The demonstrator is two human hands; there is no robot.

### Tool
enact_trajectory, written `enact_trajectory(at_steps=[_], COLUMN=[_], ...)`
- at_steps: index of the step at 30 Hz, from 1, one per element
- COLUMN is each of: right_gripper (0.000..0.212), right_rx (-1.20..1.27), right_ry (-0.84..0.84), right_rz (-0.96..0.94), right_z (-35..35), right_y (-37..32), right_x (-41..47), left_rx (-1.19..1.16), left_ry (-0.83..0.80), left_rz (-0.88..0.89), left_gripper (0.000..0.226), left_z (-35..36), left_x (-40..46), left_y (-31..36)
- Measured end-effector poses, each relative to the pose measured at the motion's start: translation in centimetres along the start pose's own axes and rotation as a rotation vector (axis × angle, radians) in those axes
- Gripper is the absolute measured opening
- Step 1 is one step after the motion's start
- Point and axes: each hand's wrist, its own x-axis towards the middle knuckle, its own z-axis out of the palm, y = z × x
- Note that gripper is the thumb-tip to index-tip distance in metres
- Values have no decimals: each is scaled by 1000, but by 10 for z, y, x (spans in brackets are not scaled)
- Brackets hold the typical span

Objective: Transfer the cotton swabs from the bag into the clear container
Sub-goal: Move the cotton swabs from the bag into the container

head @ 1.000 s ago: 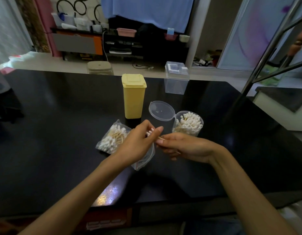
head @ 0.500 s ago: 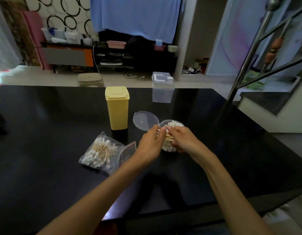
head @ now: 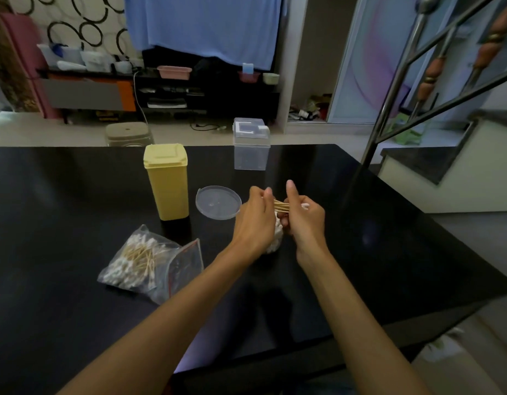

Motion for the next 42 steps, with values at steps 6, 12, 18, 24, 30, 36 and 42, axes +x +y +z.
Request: enact_trajectory(at_steps=[6,12,18,24,30,36,42], right_gripper=[29,34,35,31,31,36,39], right_rx=[-217,-72,-38,-110,-174,-359,-570], right_ry=[121,225,188,72,10,-119,-279], right_rz=[-371,-251,-118,-82,-91,-291,-825], right_z=[-7,-32,-45,-45,-44,-35,-14], right_y=[5,-3,-5,-4,-1,3,17], right_x=[7,28,33,29,26,25,12], left_rx=[53,770,1155,817,456,439,12], left_ry=[-202,-285,-345,-503,-411,-553,-527], left_rz=[-21,122,428,381,179,-188,-285], left_gripper=[31,26,30,30,26,50,34], left_z=[3,-39,-46,-40,-63,-64,-45], left_x=[-3,27,17,-3,18,17,4], left_y=[2,-19,-33,-19,-1,-20,-35])
